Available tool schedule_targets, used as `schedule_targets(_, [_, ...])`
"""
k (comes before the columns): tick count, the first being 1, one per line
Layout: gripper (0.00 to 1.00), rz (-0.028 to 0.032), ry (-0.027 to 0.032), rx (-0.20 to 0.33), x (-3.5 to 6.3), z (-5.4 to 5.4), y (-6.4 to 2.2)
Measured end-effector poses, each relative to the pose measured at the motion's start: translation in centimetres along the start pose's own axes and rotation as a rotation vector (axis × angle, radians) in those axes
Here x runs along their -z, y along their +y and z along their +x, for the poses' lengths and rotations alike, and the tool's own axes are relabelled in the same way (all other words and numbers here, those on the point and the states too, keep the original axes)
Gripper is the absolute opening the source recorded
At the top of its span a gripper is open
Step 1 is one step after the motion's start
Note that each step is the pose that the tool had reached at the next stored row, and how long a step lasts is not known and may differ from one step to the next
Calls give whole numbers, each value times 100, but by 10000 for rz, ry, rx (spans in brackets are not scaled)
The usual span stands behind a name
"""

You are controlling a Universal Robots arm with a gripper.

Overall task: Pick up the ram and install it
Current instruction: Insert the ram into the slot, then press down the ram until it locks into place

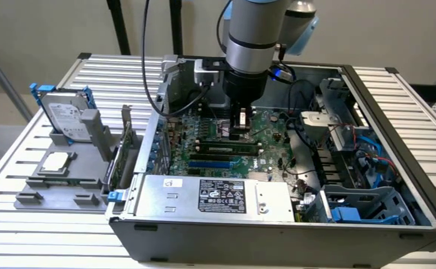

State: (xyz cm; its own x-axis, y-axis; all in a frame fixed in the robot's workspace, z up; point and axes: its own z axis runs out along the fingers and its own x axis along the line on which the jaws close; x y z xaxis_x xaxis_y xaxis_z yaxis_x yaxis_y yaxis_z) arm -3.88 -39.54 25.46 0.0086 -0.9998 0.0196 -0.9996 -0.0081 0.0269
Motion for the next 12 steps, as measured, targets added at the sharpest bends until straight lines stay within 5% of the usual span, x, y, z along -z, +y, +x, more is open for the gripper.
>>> schedule_targets(12, [11, 0, 0, -1, 0, 0, 0])
